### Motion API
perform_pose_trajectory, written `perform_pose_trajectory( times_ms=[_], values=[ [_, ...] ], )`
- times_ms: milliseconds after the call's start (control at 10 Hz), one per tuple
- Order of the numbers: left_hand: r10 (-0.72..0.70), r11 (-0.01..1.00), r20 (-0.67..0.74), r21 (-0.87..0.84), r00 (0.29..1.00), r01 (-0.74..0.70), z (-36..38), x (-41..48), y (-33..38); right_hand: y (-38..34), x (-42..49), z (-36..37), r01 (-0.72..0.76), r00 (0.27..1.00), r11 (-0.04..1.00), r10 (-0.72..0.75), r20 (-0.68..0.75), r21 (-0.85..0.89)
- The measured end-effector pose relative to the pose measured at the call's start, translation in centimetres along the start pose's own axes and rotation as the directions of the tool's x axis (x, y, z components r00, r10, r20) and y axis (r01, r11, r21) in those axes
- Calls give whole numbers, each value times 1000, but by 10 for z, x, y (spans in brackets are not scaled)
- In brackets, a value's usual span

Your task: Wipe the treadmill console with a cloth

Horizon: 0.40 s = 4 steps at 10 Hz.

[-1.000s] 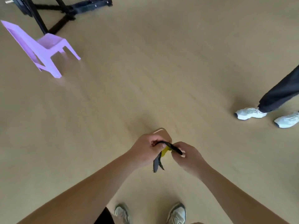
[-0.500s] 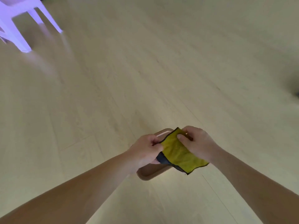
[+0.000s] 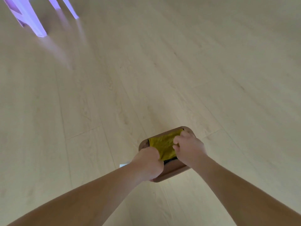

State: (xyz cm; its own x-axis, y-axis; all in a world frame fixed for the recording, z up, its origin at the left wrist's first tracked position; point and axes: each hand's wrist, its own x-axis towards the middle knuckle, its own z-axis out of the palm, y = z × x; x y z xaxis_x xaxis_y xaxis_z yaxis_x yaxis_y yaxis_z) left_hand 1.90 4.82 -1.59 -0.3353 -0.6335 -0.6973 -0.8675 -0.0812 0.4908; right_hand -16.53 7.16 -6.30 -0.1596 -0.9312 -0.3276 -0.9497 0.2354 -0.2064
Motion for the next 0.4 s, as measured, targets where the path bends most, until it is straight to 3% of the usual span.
perform_pose_trajectory(
  times_ms=[100,200,300,400],
  values=[
    [309,866,-2,414,951,-281,4,16,-4,9,-11,20,5,1000,999,-5,8,-34],
    [257,758,164,577,952,-304,15,23,-8,19,-21,21,39,999,999,-39,-28,-4],
    [221,758,202,580,954,-299,26,25,-7,28,-29,16,57,998,998,-57,3,7],
    [274,834,112,467,955,-294,19,25,1,24,-26,3,27,998,997,-31,50,79]
  ],
)
